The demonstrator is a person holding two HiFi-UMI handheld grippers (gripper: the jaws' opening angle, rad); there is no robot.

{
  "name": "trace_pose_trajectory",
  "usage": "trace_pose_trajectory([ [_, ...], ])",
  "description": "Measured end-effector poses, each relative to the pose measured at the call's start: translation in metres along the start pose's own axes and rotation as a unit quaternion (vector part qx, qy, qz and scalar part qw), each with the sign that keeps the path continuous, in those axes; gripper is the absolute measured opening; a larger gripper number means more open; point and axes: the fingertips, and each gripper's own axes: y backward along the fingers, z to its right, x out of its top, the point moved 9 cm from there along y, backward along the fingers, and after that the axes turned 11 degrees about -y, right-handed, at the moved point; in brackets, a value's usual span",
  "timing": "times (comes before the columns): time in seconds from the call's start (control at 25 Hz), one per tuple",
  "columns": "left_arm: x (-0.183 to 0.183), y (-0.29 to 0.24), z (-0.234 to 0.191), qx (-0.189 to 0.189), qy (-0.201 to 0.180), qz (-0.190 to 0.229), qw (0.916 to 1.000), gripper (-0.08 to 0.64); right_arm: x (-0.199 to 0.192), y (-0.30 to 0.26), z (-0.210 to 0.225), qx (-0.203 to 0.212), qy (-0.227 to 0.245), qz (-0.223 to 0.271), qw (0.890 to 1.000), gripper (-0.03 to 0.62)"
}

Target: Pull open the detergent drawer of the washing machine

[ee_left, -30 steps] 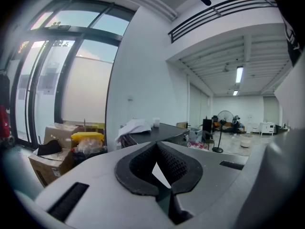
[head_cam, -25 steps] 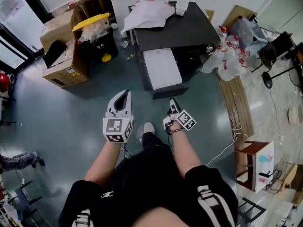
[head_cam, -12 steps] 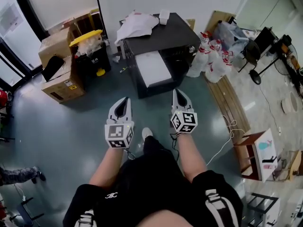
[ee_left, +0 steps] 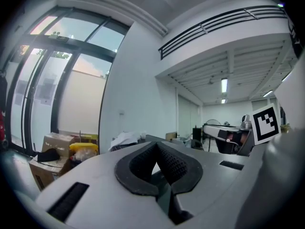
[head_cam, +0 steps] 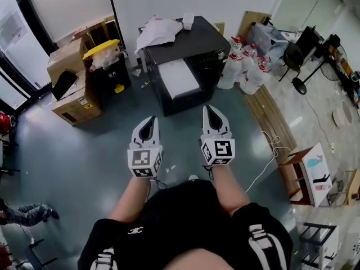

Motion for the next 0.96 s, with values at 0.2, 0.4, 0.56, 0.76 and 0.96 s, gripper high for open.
trace_pose_trajectory([
  [0.2, 0.007, 0.000, 0.011, 0.003, 0.004, 0.000, 1.0000, 0.002, 0.004, 0.005, 0.002, 0.006, 0.001, -0.010, 1.000, 0.000],
  [0.4, 0.010, -0.007, 0.017, 0.006, 0.013, 0.001, 0.9999, 0.002, 0.006, 0.004, 0.008, 0.016, 0.001, -0.021, 1.000, 0.000],
  [0.56, 0.011, -0.013, 0.022, 0.004, 0.014, -0.001, 0.9999, 0.002, 0.005, 0.002, 0.014, 0.024, -0.003, -0.028, 0.999, 0.000],
  [0.76, 0.009, -0.019, 0.023, 0.000, 0.013, -0.003, 0.9999, 0.002, 0.002, -0.001, 0.017, 0.025, -0.007, -0.031, 0.999, 0.000],
  [0.96, 0.009, -0.026, 0.021, -0.004, 0.010, -0.004, 0.9999, 0.002, -0.002, -0.007, 0.018, 0.024, -0.011, -0.034, 0.999, 0.000],
])
